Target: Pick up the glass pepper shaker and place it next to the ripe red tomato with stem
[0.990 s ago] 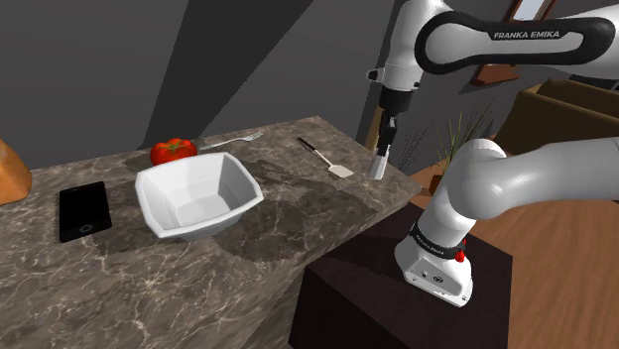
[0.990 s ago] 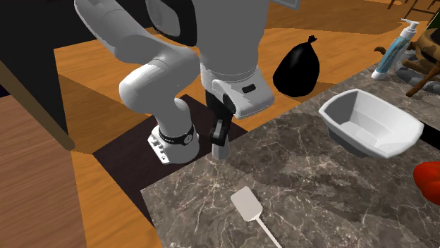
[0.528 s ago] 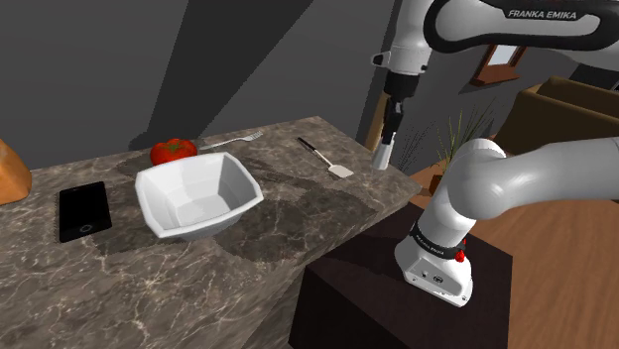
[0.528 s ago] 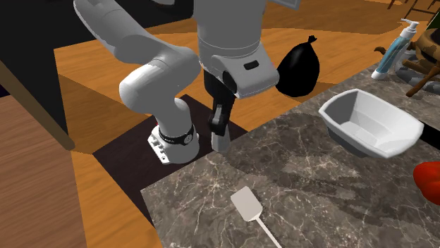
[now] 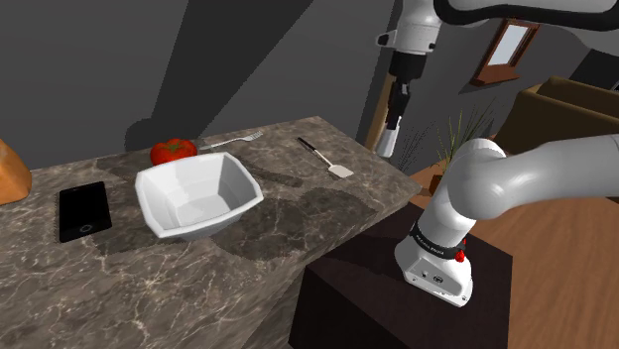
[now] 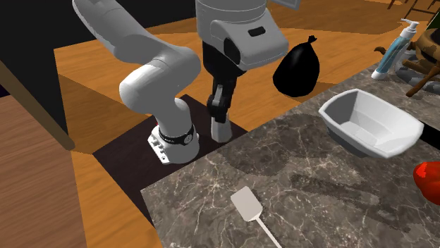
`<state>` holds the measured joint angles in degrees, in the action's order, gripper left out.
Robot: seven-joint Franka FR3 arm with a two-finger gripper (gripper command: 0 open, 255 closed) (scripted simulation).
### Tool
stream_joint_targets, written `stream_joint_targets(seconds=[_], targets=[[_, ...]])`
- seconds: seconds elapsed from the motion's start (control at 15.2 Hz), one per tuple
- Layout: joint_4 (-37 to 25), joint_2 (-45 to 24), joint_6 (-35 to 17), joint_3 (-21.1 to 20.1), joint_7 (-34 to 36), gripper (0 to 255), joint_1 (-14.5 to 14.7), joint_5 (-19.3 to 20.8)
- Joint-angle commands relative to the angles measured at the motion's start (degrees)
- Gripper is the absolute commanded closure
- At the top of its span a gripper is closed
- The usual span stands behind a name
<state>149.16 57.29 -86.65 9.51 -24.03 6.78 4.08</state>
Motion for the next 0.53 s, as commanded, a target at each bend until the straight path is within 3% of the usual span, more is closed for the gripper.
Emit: stream_joint_targets(seconds=[0.0, 0.13, 0.46], targets=[[-1.6, -0.1, 1.5, -0.2, 0.1, 255, 0.1, -0.2], [-2.6, -0.4, 2.2, -0.3, 0.1, 255, 0.2, -0.3], [-7.8, -11.4, -3.7, -2.9, 3.2, 255, 2.8, -3.5]])
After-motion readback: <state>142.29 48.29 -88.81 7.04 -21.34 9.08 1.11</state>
